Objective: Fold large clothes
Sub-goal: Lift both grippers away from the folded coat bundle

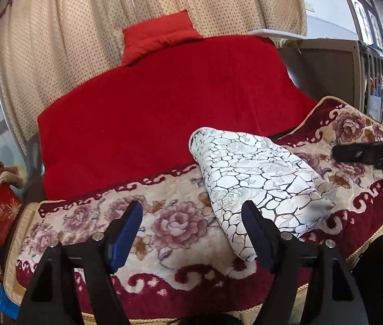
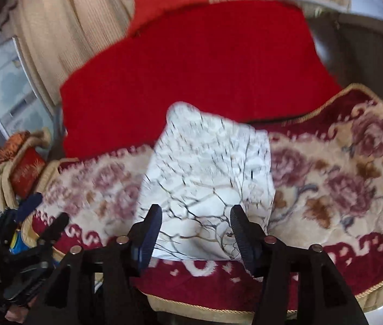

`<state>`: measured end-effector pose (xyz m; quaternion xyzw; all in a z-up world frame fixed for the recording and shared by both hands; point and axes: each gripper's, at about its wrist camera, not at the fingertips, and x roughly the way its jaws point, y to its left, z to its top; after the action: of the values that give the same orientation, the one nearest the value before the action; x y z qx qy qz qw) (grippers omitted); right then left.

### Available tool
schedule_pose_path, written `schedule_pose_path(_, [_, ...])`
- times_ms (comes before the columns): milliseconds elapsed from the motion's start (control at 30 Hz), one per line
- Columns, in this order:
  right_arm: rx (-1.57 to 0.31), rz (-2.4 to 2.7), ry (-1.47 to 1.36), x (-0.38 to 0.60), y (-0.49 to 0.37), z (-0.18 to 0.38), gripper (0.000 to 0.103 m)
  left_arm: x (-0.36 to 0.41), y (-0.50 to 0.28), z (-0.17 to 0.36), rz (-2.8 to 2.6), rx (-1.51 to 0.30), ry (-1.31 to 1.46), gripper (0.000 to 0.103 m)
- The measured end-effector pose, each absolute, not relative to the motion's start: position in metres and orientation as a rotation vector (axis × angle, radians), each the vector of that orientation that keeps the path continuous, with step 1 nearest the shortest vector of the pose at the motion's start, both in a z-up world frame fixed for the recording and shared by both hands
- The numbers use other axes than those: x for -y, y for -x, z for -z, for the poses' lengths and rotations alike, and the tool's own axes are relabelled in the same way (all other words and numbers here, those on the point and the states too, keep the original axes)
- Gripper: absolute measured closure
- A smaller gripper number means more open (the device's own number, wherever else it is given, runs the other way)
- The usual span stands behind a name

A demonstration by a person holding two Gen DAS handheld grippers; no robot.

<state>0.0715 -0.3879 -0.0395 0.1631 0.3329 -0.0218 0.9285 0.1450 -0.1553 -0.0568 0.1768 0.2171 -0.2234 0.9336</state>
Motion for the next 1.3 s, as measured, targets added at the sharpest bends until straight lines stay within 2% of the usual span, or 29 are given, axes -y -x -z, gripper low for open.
schedule_pose_path(100, [-0.616,0.060,-0.318,0.380,-0.051,0.019,0.043,0.147,-0.137,0.047,0.446,-0.430,-0.349,0.024])
schedule_pose_path(167, [-0.584,0.062,-0.305,0.375,-0.036,0.007,0.037,0.143,-0.132,0.042,0.441,-0.429,-0.338,0.024])
schedule_pose_path(267, [-0.557,0.068,-0.289,0.369,-0.017,-0.004,0.037,0.137,-0.126,0.036,0.434,-0.425,-0.334,0.023])
schedule_pose_path(367, [-0.540,0.057,-0.306,0.368,-0.001,-0.009,0.037,0.131,-0.121,0.030,0.408,-0.436,-0.334,0.010])
schedule_pose_path(433, [-0.502,0.066,-0.314,0.368,0.012,-0.014,0.036,0.123,-0.114,0.024,0.401,-0.423,-0.318,0.010])
schedule_pose_path(500, [-0.473,0.090,-0.311,0.370,0.024,-0.020,0.030,0.117,-0.109,0.017,0.405,-0.426,-0.295,0.010])
schedule_pose_path(733, [-0.395,0.016,-0.360,0.366,0.060,-0.036,0.030,0.080,-0.083,-0.025,0.386,-0.378,-0.185,0.010])
schedule_pose_path(900, [-0.229,-0.035,-0.364,0.352,0.095,-0.085,0.029,0.048,-0.056,-0.070,0.318,-0.255,-0.159,0.009])
schedule_pose_path(967, [-0.131,-0.066,-0.346,0.342,0.111,-0.121,0.023,0.032,-0.040,-0.093,0.274,-0.169,-0.162,0.008])
schedule_pose_path(1033, [-0.041,-0.081,-0.311,0.332,0.126,-0.151,0.023,0.016,-0.025,-0.111,0.226,-0.088,-0.162,0.004])
schedule_pose_path(1167, [0.174,-0.159,-0.311,0.316,0.161,-0.202,0.006,-0.014,-0.001,-0.135,0.129,0.031,-0.160,0.002])
schedule_pose_path(1300, [0.174,-0.167,-0.357,0.311,0.165,-0.205,0.005,-0.023,-0.002,-0.132,0.164,0.009,-0.164,0.000])
